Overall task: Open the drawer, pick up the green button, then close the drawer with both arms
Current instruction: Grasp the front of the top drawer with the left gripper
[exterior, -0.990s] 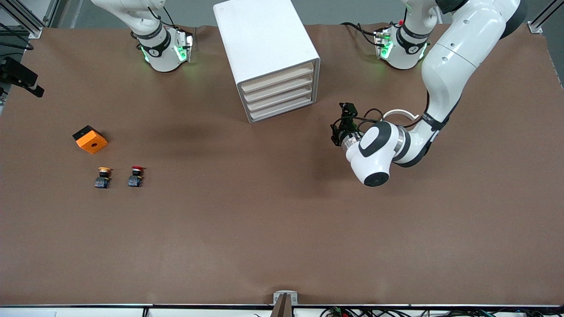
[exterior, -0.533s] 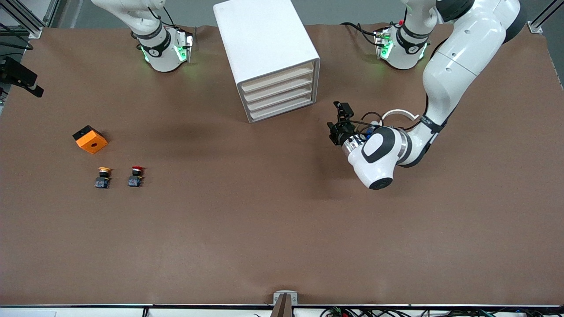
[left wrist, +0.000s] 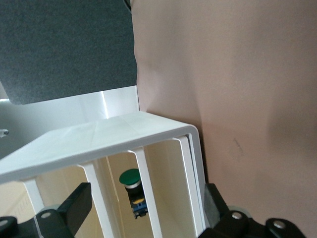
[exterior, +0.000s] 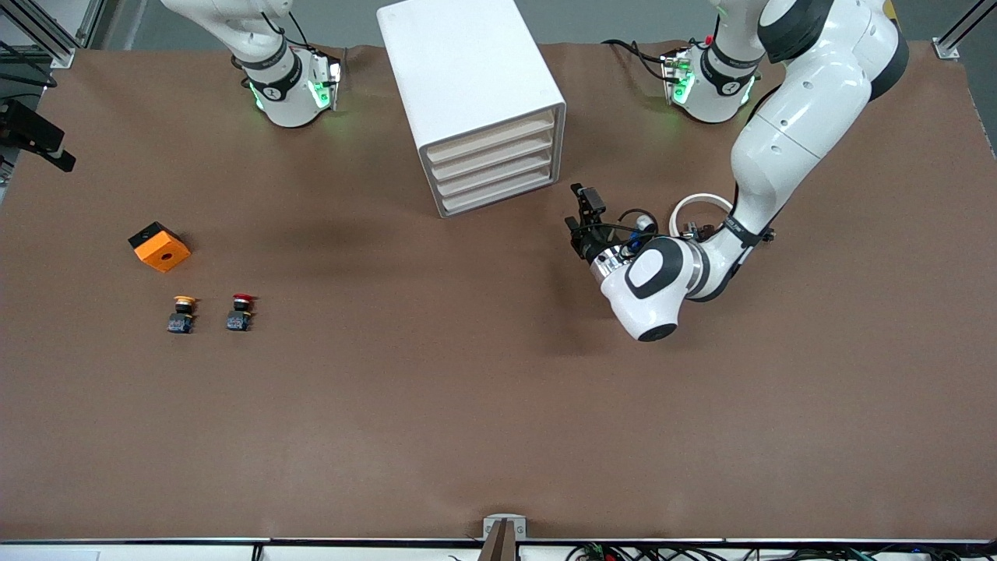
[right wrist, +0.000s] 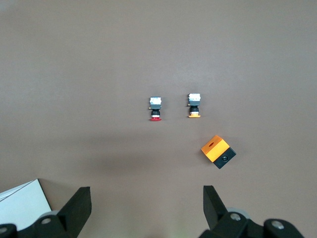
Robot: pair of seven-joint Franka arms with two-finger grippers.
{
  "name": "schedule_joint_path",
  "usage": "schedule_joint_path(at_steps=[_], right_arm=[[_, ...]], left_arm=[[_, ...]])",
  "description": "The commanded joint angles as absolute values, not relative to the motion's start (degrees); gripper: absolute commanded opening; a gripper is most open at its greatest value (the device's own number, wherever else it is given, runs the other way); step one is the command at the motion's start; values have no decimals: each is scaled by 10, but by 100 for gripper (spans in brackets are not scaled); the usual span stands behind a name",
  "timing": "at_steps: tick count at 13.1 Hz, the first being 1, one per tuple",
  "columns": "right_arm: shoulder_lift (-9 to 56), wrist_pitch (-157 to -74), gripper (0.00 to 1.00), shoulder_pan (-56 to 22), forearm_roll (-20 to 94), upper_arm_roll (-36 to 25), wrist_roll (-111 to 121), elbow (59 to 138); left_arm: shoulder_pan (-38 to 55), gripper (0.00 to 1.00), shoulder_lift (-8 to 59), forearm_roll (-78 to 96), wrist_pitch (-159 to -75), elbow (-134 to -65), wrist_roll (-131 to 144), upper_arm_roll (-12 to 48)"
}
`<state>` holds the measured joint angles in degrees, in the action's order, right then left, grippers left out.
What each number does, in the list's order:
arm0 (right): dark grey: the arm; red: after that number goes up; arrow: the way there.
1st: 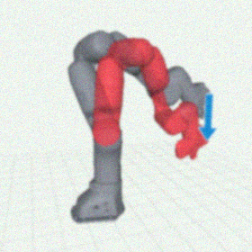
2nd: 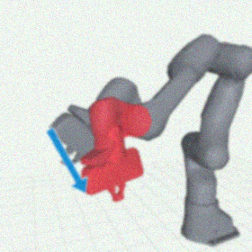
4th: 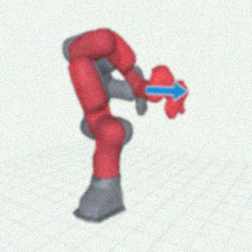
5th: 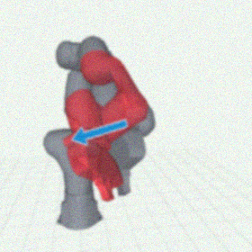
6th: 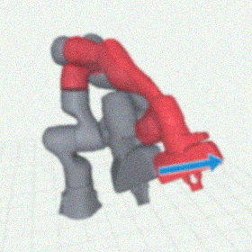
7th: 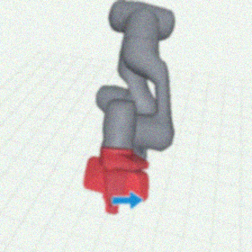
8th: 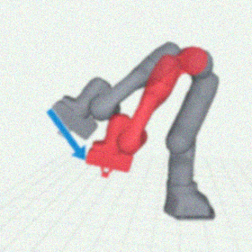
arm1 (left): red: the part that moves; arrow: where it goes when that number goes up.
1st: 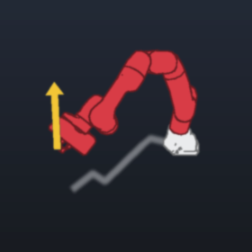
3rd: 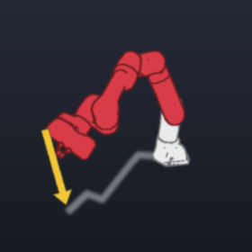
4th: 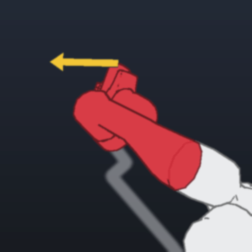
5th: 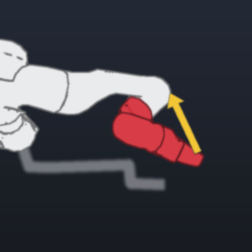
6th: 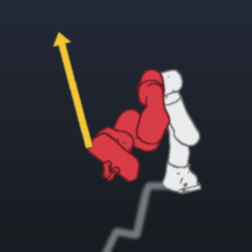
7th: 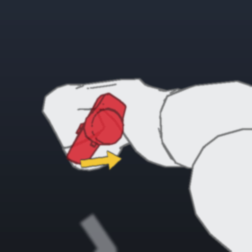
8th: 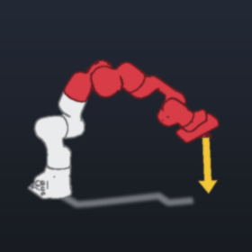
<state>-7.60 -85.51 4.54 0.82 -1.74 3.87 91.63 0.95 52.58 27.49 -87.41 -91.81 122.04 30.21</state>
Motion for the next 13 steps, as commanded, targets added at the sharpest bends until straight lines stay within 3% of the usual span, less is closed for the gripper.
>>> schedule_joint_path(at_steps=[1,13], right_arm=[[-73,-846,100,49,14,-14,33,907],[-74,-837,100,43,15,-13,-5,911]], left_arm=[[35,100,554,284,-852,-875,1255,305],[97,100,566,302,-831,-869,1281,301]])
